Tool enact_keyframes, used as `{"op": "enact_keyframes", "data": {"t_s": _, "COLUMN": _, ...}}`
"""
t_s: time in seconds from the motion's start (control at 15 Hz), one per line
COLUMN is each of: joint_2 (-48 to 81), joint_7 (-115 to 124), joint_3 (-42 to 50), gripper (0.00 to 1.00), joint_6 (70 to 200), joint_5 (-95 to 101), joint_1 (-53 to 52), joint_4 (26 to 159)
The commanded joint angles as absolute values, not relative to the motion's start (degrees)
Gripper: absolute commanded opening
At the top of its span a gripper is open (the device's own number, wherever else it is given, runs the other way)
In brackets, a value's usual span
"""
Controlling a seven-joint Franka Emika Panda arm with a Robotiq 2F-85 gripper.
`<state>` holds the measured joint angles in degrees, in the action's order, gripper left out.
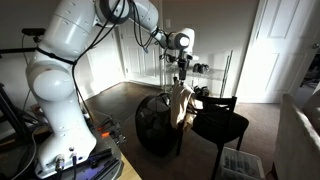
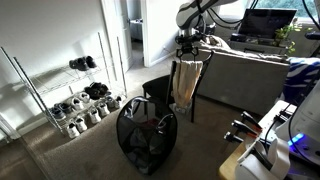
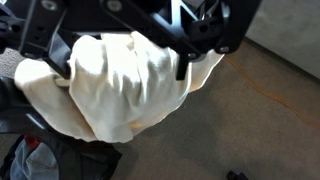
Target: Put the beige clothing in the laundry bag.
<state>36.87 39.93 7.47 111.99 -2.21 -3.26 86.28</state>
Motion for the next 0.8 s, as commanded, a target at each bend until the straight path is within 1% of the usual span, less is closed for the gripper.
{"op": "enact_keyframes", "data": {"t_s": 0.0, "joint_2": 39.1, "joint_7": 38.7, "joint_3": 5.4, "gripper": 1.00, "joint_6": 107.9, "joint_5": -9.0, "joint_1": 0.7, "joint_4": 84.6}}
{"op": "enact_keyframes", "data": {"t_s": 0.27, "joint_2": 40.5, "joint_7": 36.2, "joint_3": 4.2, "gripper": 1.00, "joint_6": 109.6, "joint_5": -14.5, "joint_1": 3.6, "joint_4": 84.3}}
{"op": "enact_keyframes", "data": {"t_s": 0.33, "joint_2": 40.7, "joint_7": 35.6, "joint_3": 4.0, "gripper": 0.93, "joint_6": 109.6, "joint_5": -15.3, "joint_1": 4.0, "joint_4": 84.2}}
{"op": "enact_keyframes", "data": {"t_s": 0.4, "joint_2": 40.8, "joint_7": 35.0, "joint_3": 3.7, "gripper": 0.73, "joint_6": 110.0, "joint_5": -16.2, "joint_1": 4.4, "joint_4": 84.2}}
{"op": "enact_keyframes", "data": {"t_s": 0.53, "joint_2": 40.7, "joint_7": 34.3, "joint_3": 3.6, "gripper": 0.60, "joint_6": 110.3, "joint_5": -17.3, "joint_1": 4.8, "joint_4": 84.2}}
{"op": "enact_keyframes", "data": {"t_s": 0.73, "joint_2": 39.6, "joint_7": 34.1, "joint_3": 3.8, "gripper": 0.42, "joint_6": 110.7, "joint_5": -18.6, "joint_1": 5.3, "joint_4": 84.9}}
